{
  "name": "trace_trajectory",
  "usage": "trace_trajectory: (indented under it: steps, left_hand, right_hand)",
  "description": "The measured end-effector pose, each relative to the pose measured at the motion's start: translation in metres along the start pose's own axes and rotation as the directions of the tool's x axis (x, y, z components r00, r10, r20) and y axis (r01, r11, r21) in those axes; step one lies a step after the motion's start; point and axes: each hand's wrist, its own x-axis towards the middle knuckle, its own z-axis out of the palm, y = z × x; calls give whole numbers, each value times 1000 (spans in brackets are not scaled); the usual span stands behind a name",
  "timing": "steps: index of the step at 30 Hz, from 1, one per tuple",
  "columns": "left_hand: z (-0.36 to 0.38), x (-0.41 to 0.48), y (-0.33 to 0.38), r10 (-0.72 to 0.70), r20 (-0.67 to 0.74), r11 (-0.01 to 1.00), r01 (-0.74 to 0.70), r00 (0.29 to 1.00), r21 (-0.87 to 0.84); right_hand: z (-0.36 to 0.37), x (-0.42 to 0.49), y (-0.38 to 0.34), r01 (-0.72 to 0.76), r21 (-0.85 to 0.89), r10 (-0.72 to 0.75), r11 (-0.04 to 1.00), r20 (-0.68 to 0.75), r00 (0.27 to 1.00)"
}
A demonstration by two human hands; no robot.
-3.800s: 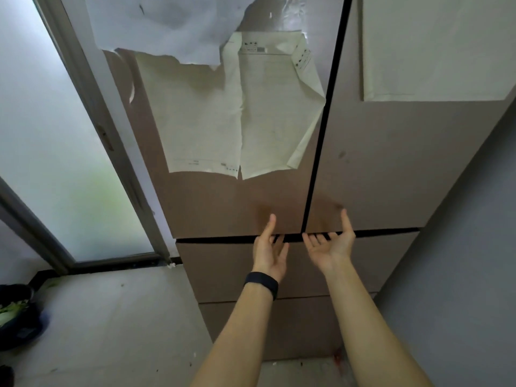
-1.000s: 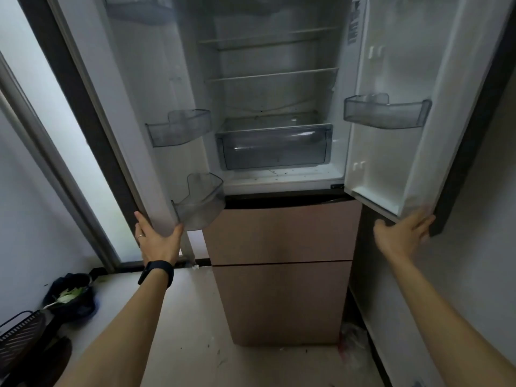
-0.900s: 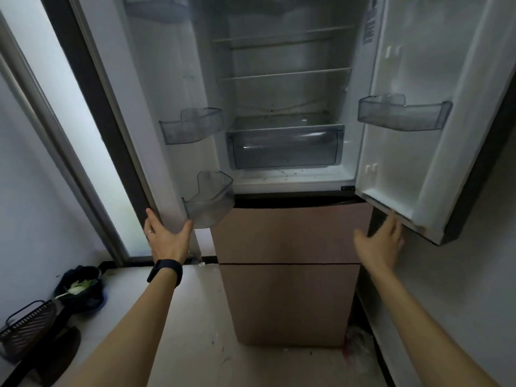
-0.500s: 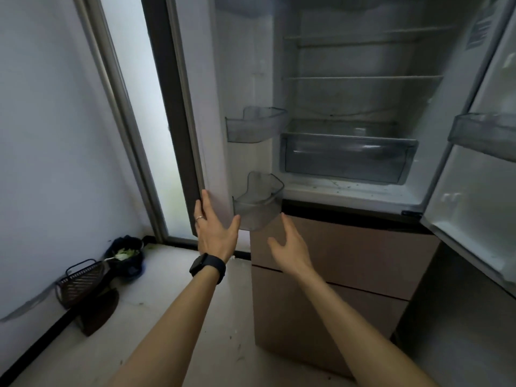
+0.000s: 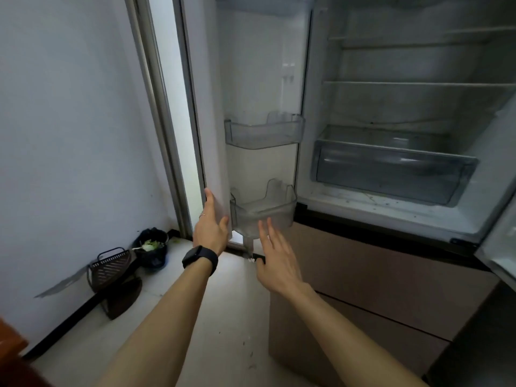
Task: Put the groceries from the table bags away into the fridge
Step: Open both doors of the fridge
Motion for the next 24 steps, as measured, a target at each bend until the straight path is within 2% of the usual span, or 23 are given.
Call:
trace_trajectory:
  steps: [3, 5, 7, 9, 11, 14, 17, 21, 22, 24]
  left_hand:
    - [-14, 22, -6, -14, 60, 986, 3, 998, 170]
    - [-19, 20, -1, 14, 26, 979, -19, 1000, 205]
    - [-15, 3, 17, 107, -93, 978, -88, 990, 192]
    - [-1, -20, 45, 288, -156, 948, -259, 945, 183]
    - [26, -39, 76, 463, -93, 883, -450, 882, 130]
    - [75, -66, 126, 606, 102, 795, -606, 789, -32]
    - [123, -100, 182, 718, 226, 696, -690, 659, -201]
    - [177, -153, 255, 809, 350, 579, -744, 473, -334]
    - [188, -166, 272, 833, 350, 543, -756, 429, -365]
    - [206, -189, 307, 886, 285, 456, -800, 366, -390]
  right_hand:
    - [-4, 7, 0, 52, -63, -48, 997, 56, 997]
    - [-13, 7, 3, 60, -41, -58, 997, 41, 997]
    - [-26, 1, 11, 42, 16, -41, 999, -10, 999]
    - [-43, -15, 25, 1, 66, 5, 998, -92, 996]
    - [-63, -40, 44, -71, 111, 89, 991, -170, 981]
    - [-95, -89, 82, -205, 161, 245, 965, -286, 926]
    - [-133, -145, 124, -359, 175, 399, 917, -443, 803]
    - [-191, -219, 169, -575, 145, 492, 805, -707, 509]
    - [-204, -235, 178, -623, 131, 484, 771, -756, 441]
    - [-227, -261, 196, -687, 107, 461, 719, -813, 356]
